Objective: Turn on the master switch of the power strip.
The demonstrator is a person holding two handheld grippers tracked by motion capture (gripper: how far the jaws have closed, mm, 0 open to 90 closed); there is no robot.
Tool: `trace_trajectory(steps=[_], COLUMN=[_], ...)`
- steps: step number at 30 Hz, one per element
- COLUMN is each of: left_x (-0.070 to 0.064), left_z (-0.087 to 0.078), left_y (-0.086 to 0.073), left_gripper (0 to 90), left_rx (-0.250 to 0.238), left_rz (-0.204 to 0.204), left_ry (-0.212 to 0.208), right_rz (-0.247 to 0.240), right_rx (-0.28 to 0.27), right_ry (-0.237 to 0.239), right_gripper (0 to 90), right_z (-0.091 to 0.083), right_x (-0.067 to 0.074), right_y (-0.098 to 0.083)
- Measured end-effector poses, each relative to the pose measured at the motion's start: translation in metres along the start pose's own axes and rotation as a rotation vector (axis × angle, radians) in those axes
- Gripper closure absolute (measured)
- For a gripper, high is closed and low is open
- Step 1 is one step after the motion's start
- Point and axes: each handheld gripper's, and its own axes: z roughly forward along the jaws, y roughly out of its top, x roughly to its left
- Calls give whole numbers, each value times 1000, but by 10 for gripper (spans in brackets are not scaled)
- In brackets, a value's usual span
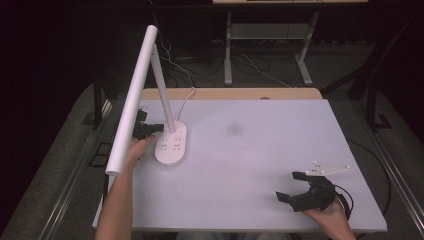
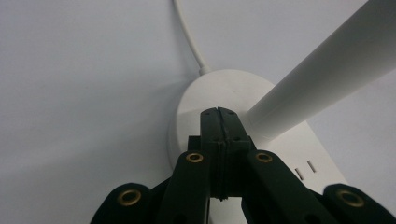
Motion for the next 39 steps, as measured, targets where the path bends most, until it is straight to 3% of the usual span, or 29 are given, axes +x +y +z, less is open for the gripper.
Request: trace_trajectory(steps=[4,8,13,17,22,27,31,36,39], left_x=[0,-3,0,-2,-2,-7,-9,-12,-16], left_z=[2,3,2,2,3,5,8,9,10], left_y=[-1,-1,-2,-2,-1,2,5,6,6], left_gripper=[900,900,900,900,900,900,900,900,900], left_rx=[-1,-5,-4,13,25,44,50,57,65], left_rz=[-4,3,-2,22,7,22,-18,-6,22], left_ry=[-3,22,-1,12,0,50,73,101,131], right_rz=[0,0,-3,-6,-2,-11,-13,-11,-12], right_rx=[2,2,2,0,-2,0,-3,-10,-15], right_ry=[0,-1,2,-2,-4,-4,-5,-9,-14], right_gripper=[2,2,2,2,2,1,1,2,2], right_z=[0,0,1,1,1,2,2,0,-1], right_x=[0,0,0,0,1,4,4,3,2], right_y=[0,0,0,0,0,1,1,1,1])
